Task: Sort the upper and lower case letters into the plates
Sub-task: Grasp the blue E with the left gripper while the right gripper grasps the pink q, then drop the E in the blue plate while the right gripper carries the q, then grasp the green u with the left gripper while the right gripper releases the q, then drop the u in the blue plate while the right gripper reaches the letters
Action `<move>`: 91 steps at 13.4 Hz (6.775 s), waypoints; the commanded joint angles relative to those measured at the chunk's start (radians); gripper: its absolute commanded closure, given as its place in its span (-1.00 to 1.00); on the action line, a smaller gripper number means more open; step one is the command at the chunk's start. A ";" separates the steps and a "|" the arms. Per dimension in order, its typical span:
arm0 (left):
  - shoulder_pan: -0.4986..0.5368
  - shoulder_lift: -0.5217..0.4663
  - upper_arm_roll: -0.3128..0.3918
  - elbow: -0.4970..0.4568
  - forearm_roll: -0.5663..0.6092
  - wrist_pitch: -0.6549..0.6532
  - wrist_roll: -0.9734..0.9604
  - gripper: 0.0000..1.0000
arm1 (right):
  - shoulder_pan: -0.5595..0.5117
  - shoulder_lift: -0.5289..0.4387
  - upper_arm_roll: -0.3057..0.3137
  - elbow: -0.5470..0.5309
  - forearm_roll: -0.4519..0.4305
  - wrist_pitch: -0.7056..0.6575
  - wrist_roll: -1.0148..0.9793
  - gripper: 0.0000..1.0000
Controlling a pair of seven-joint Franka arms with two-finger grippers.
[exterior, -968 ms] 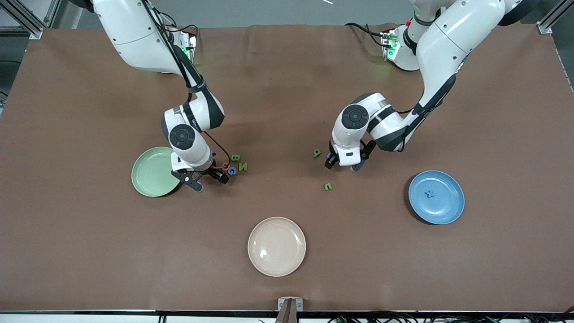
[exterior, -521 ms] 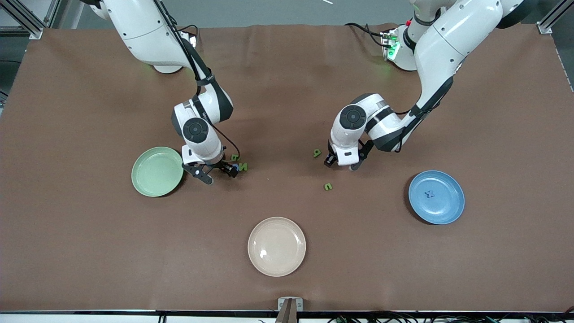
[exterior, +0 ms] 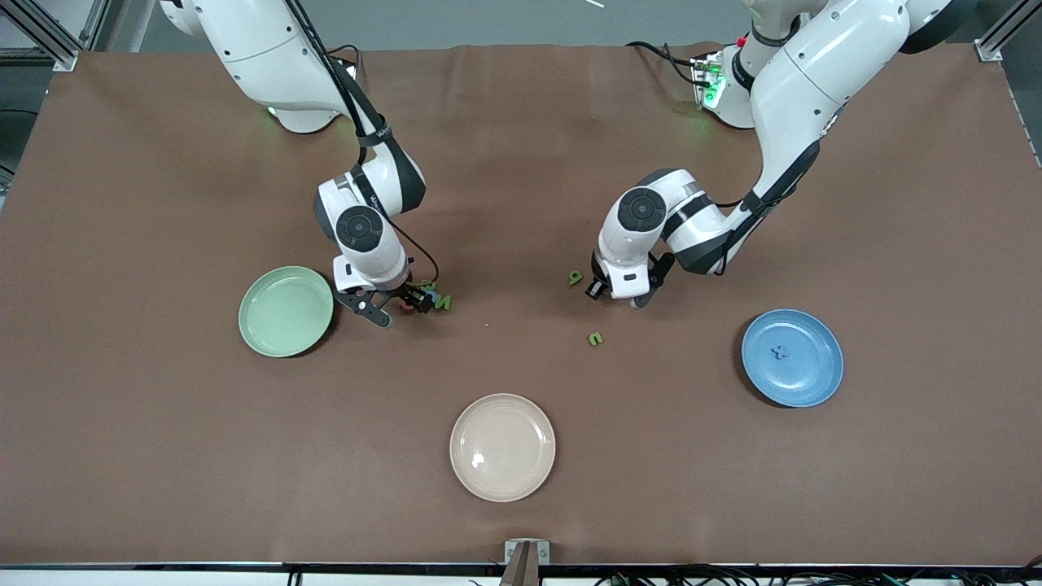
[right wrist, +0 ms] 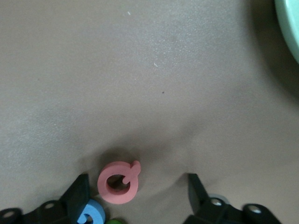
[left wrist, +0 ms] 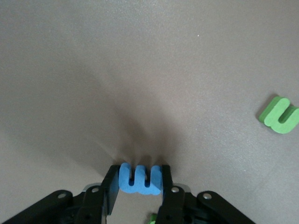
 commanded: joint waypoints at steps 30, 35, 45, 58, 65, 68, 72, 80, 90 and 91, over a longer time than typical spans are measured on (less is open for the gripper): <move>0.606 -0.092 -0.148 0.036 0.116 -0.119 0.765 -0.98 | -0.474 -0.191 0.004 -0.146 0.136 -0.166 -0.847 0.99; 0.334 -0.019 -0.144 0.144 0.100 -0.119 0.596 -0.92 | -0.472 -0.157 0.004 -0.152 0.136 -0.130 -0.847 0.99; -0.202 0.135 0.187 0.441 -0.062 -0.206 0.533 -0.17 | -0.471 -0.174 0.004 -0.071 0.125 -0.249 -0.875 -1.00; -0.187 0.170 0.187 0.461 -0.064 -0.210 0.499 0.88 | -0.494 -0.185 -0.001 0.218 0.039 -0.591 -0.866 -1.00; 0.038 -0.035 0.164 0.373 -0.061 -0.343 0.675 1.00 | -0.437 -0.176 0.004 0.218 0.040 -0.519 -0.829 -1.00; 0.170 -0.066 0.161 0.284 -0.059 -0.343 0.822 1.00 | -0.411 -0.156 0.004 0.214 0.042 -0.471 -0.794 -1.00; 0.302 -0.063 0.161 0.236 -0.045 -0.337 0.893 0.95 | -0.373 -0.134 0.004 0.213 0.042 -0.427 -0.736 -1.00; 0.371 -0.114 0.108 0.158 -0.058 -0.331 0.890 -0.98 | -0.310 -0.094 0.004 0.218 0.077 -0.354 -0.702 -1.00; 0.171 -0.024 -0.109 0.159 -0.053 -0.276 0.389 -0.95 | -0.264 -0.047 0.004 0.219 0.077 -0.275 -0.682 -1.00; 0.145 -0.016 -0.109 0.161 -0.047 -0.238 0.343 -0.90 | -0.262 -0.047 0.004 0.219 0.077 -0.273 -0.682 -1.00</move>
